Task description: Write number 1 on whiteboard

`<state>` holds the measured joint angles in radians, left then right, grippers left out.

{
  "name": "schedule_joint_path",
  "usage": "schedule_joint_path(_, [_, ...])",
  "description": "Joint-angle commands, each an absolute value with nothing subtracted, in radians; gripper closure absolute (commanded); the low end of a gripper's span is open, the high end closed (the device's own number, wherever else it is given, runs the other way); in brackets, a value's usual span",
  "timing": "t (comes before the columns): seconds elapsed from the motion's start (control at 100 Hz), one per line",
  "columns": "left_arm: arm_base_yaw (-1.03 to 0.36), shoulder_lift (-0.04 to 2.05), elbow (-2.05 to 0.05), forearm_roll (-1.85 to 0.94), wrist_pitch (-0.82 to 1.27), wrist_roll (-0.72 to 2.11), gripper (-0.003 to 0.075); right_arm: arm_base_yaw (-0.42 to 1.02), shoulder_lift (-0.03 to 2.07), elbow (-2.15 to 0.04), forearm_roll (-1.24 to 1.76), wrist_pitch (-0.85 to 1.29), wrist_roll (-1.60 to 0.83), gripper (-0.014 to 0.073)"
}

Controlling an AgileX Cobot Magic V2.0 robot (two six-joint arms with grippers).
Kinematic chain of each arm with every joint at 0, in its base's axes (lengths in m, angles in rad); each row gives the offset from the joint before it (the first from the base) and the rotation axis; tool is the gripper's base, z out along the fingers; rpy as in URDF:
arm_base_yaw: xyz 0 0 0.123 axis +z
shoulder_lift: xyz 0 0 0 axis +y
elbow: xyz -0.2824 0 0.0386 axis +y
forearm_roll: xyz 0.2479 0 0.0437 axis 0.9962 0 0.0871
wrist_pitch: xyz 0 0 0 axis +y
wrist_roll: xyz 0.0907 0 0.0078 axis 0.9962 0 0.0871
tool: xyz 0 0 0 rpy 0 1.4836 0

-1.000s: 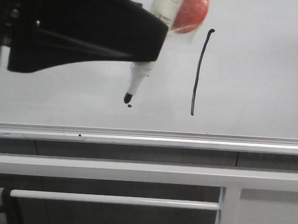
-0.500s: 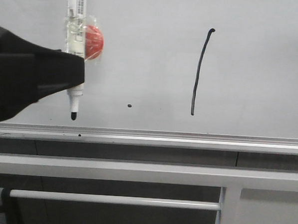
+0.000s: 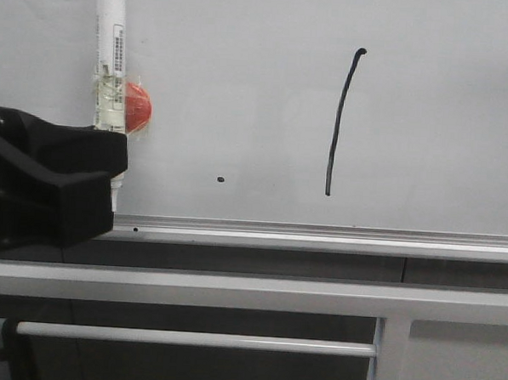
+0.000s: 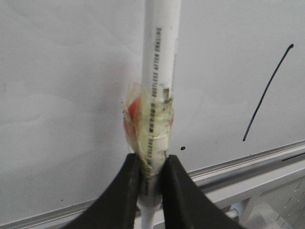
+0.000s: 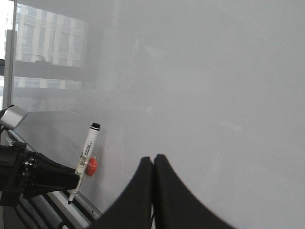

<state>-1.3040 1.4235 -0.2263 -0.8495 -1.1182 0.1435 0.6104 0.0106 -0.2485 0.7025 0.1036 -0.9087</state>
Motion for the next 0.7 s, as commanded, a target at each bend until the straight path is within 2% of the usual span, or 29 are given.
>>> schedule_joint_path(0.0, [-1.314,1.426,-0.241,-0.821,-1.233,0.123,0.0741,0.602,0.023,-0.271,0.706,0.043,-0.916,0.0657])
schedule_joint_path(0.41, [-1.312,1.507,-0.261,-0.827,-1.315,0.119,0.0741,0.602,0.023,-0.271,0.706,0.043,-0.916,0.0657])
schedule_joint_path(0.69, [-1.255,1.532,-0.282,-0.813,-1.328,0.093,0.0741,0.602,0.023,-0.271,0.706,0.043,-0.916,0.0657])
